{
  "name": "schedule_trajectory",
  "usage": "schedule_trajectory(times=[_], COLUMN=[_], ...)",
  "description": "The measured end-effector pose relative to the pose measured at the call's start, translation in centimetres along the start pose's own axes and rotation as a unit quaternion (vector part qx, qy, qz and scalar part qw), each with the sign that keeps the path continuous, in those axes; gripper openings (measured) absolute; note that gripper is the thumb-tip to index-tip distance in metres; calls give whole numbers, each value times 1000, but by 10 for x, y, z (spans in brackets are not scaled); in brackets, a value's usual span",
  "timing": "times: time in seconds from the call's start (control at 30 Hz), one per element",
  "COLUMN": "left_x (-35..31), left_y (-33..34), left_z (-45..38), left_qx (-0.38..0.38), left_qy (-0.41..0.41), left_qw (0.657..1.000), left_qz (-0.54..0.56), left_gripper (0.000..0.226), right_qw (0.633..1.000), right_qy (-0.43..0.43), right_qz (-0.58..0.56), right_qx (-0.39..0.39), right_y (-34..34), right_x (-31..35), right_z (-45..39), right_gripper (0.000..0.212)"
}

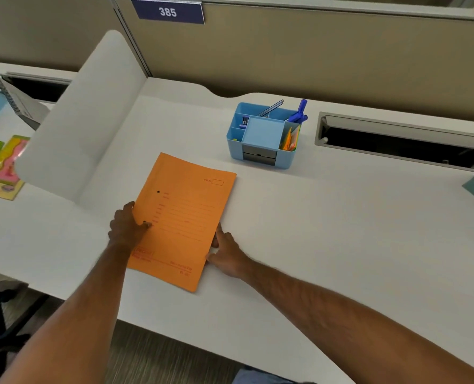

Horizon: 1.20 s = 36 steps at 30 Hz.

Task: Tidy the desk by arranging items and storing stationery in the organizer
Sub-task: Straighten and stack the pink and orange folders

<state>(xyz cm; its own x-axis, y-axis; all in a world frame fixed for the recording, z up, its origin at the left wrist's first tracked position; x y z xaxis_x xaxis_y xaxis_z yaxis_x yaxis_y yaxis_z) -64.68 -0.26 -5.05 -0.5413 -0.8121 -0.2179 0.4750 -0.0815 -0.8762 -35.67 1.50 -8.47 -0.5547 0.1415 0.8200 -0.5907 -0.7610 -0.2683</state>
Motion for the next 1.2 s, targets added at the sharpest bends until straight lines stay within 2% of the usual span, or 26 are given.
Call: schedule_trajectory(times=[0.23,0.5,0.83,1.03,1.2], left_x=[-2,-33,-103,-152,-184], left_y=[3,24,90,145,174], left_z=[3,30,101,166,210], left_qx=[-26,-75,-24,27,60], left_qy=[9,135,253,345,369], left_qw=[1000,988,967,937,926], left_qz=[-10,-31,-34,-42,-57], left_gripper=[87,84,70,79,79], right_qw=[997,981,939,917,904], right_qy=[24,13,88,127,132], right_qz=[78,181,271,284,284], right_qx=[1,-74,-191,-248,-292], right_y=[-11,-55,-127,-165,-192], right_x=[12,-34,-98,-141,-173], right_z=[14,50,116,170,214], right_gripper=[115,93,82,77,71])
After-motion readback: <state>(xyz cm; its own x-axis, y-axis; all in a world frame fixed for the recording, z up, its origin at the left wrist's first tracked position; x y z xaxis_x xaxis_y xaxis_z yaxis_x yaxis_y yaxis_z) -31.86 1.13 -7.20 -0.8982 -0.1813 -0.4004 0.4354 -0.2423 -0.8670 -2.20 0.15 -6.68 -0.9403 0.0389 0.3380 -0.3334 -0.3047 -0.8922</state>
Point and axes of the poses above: each hand's wrist, its own z-axis away from the middle knuckle, its own y-axis out of the palm, x = y × z, the point moved 3 cm from there along -z, towards the middle knuckle, and after that the axes turned 6 degrees about -y, right-handed, at the moved point
